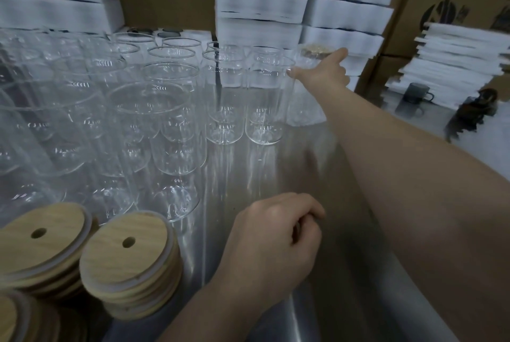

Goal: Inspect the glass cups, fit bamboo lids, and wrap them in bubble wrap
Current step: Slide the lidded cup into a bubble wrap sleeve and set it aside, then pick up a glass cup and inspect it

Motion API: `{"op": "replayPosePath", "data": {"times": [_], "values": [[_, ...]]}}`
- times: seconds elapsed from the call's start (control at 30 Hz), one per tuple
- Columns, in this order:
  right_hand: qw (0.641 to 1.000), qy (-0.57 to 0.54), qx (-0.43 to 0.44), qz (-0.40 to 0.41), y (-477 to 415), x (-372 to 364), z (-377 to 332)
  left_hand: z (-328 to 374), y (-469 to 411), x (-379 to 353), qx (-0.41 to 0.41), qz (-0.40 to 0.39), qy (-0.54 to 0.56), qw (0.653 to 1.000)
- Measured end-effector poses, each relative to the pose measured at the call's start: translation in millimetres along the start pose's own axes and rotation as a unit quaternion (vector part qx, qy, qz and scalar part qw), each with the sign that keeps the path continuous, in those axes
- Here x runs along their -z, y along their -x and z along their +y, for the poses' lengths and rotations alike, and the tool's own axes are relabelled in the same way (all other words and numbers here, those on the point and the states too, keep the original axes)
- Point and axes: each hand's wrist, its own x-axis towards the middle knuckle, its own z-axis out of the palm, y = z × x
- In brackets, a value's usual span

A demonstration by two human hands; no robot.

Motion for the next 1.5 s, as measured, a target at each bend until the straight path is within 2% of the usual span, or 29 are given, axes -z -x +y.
{"op": "replayPosePath", "data": {"times": [0.13,0.2,0.27,0.3,0.37,0.43,0.5,0.7,0.83,1.07,1.2,1.3,1.37,1.5], "values": [[0.999,-0.031,-0.031,-0.009,13,11,-14,1,0,1,0.018,-0.004,-0.002,1.000],[0.994,-0.088,0.021,0.068,26,19,-20,2,0,2,0.025,-0.008,-0.003,1.000],[0.967,-0.116,0.123,0.189,43,27,-23,3,0,2,0.036,-0.007,0.003,0.999],[0.953,-0.124,0.173,0.214,54,29,-23,3,-1,3,0.044,-0.005,0.007,0.999],[0.953,-0.130,0.234,0.142,72,27,-23,3,-2,3,0.056,0.001,0.010,0.998],[0.966,-0.070,0.247,0.022,86,18,-18,3,-2,4,0.065,0.011,0.010,0.998],[0.967,-0.027,0.250,-0.041,94,10,-11,3,-3,4,0.081,0.024,0.013,0.996],[0.970,-0.043,0.237,-0.022,107,19,-1,-1,-6,4,0.083,0.098,0.002,0.992],[0.960,-0.158,0.228,0.030,143,43,8,1,-7,5,0.084,0.131,-0.006,0.988],[0.938,-0.236,0.249,0.059,208,78,26,-1,-9,3,0.064,0.116,-0.006,0.991],[0.926,-0.272,0.258,0.035,225,79,39,-2,-8,1,0.069,0.081,0.071,0.992],[0.918,-0.314,0.240,-0.029,219,80,42,-5,-9,1,0.106,0.097,0.140,0.980],[0.908,-0.359,0.189,-0.104,211,79,45,-6,-10,1,0.122,0.121,0.174,0.970],[0.887,-0.370,0.080,-0.264,202,72,53,-1,-9,5,0.131,0.143,0.217,0.957]]}}
